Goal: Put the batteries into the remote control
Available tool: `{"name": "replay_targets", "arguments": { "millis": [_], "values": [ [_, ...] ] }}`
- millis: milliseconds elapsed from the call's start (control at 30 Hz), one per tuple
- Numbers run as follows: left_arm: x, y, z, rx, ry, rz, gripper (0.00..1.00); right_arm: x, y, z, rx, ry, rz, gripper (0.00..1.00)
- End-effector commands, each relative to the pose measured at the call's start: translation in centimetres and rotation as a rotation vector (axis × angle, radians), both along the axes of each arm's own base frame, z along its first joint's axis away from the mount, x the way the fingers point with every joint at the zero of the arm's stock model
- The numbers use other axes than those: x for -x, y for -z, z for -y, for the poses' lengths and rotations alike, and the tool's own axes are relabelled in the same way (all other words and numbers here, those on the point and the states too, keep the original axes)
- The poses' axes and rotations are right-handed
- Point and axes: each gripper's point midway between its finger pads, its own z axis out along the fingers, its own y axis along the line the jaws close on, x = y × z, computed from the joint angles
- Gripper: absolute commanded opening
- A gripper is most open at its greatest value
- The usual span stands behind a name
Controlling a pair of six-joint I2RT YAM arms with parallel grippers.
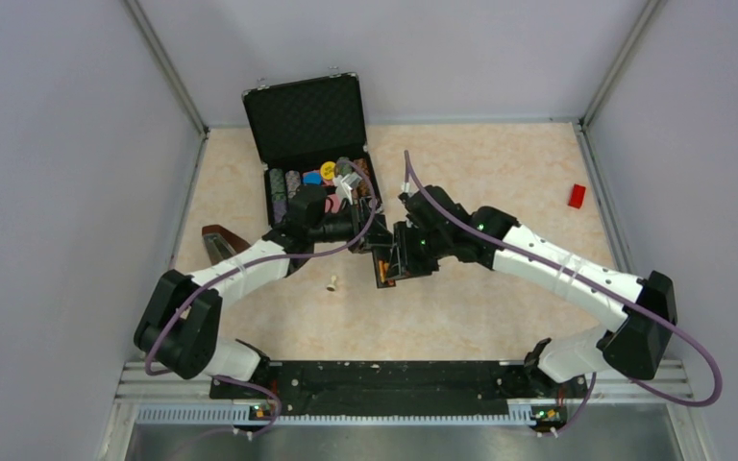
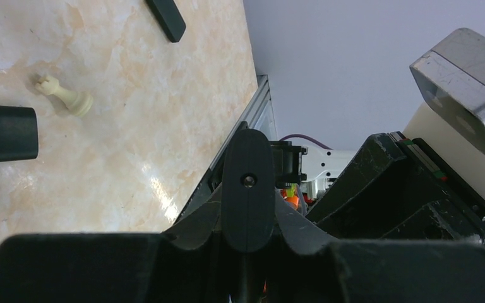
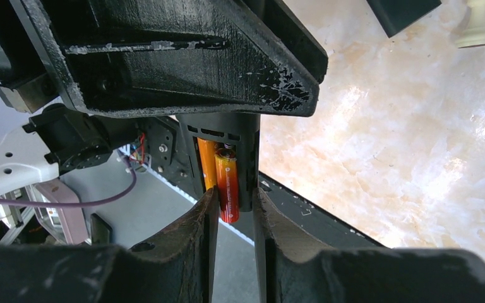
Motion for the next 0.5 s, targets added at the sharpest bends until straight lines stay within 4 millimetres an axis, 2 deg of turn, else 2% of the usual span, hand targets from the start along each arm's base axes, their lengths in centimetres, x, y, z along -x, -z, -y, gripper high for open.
{"name": "replay_targets", "arguments": {
  "millis": [0,100,367,467],
  "values": [
    [-0.6,-3.4,0.9,0.080,0.012,0.074,0.00,-0.6,-2.2,-0.2,-0.064,0.027,0.039,0.26],
    [-0.8,-3.3,1.0,0.077,0.004,0.070,0.00,-0.6,-2.4,-0.1,-0.072,0.032,0.040,0.27],
    [-1.1,-3.0,1.0,0.071,-0.005,0.062,0.00,-0.8,-4.3,0.0,-0.119,0.048,0.073,0.44],
    [-1.1,-3.1,1.1,0.074,-0.006,0.062,0.00,-1.0,-5.2,0.4,-0.144,0.071,0.095,0.48]
  ]
}}
